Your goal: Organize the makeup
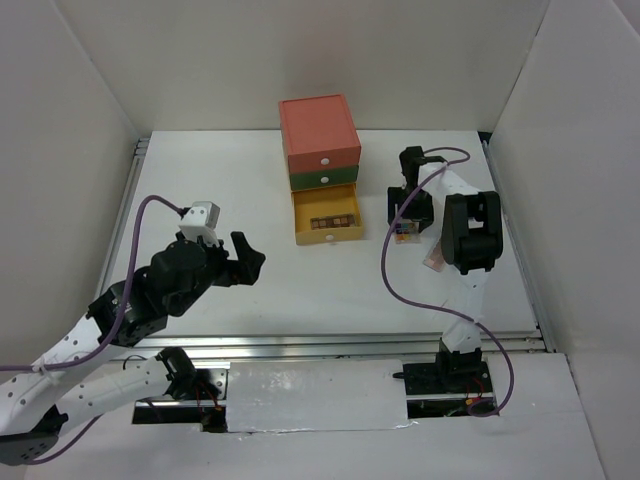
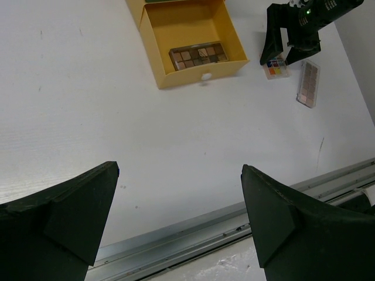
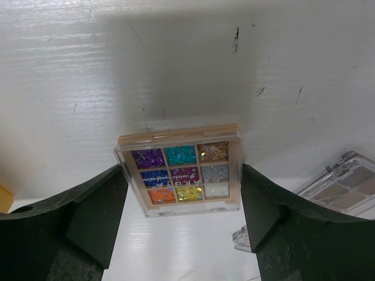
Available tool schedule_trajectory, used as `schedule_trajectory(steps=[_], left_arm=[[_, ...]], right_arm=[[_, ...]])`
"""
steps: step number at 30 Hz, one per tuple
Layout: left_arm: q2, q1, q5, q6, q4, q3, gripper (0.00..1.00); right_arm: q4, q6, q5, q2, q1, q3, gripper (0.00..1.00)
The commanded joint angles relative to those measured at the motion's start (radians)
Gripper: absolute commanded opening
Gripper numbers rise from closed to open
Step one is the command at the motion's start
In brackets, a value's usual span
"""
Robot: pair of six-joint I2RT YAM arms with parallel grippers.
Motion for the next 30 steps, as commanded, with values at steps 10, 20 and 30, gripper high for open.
schedule_trajectory(steps=[10,20,30], left_arm=[[-0.012,-0.029,-0.023,0.018,0.005,0.018,0.99],[-0.001,-0.038,-0.049,0.012,-0.054,0.060,0.99],[-0.104,-0.038,-0.010,0.086,-0.152,0.065,0.99]], right_arm=[[0.044,0.000,-0.020,-0.118,-0.009,-0.041,0.33],[0.153,0.127,0.055,-0.393,0.282,0.029,0.31],[0.481,0.268,0.180,-0.352,0.469,-0.044,0.34]])
